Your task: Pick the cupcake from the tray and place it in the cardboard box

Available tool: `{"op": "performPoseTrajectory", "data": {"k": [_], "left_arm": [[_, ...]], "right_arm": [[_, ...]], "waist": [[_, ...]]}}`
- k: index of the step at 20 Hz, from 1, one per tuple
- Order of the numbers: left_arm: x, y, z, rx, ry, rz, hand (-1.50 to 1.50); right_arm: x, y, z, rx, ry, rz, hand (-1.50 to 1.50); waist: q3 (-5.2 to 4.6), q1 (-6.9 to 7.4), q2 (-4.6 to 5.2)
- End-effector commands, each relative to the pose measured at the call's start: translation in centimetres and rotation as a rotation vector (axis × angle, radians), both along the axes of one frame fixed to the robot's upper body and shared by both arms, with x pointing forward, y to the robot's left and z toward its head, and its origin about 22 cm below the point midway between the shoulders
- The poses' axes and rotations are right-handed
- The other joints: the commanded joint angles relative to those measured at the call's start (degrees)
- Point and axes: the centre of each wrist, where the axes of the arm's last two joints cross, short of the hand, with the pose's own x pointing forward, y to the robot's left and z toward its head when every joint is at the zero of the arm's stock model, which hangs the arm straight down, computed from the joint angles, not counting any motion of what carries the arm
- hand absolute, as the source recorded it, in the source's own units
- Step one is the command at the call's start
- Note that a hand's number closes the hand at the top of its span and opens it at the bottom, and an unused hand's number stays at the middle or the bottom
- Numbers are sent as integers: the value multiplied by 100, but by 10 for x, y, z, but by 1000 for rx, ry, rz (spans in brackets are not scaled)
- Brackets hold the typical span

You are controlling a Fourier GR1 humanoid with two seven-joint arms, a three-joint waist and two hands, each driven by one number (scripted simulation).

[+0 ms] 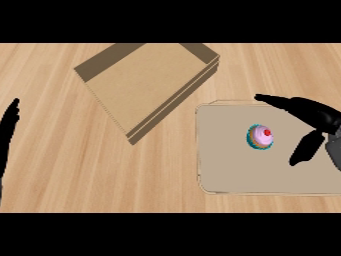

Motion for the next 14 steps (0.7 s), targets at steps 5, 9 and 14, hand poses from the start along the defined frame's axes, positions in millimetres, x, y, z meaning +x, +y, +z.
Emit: {"op": "performPoseTrajectory", "data": {"k": [5, 9, 14], "left_arm": [[1, 0, 14, 2, -7, 3, 0], [-2, -3, 0, 9, -9, -9, 0], [-7, -7, -14, -16, 8, -8, 0]], "right_arm": [[-17, 26, -8, 83, -2, 67, -150], [-20, 35, -2, 87, -16, 90, -150], [-34, 33, 25, -25, 21, 97, -150]], "waist": [[1, -10, -8], [0, -9, -4], [-2, -33, -9]]}}
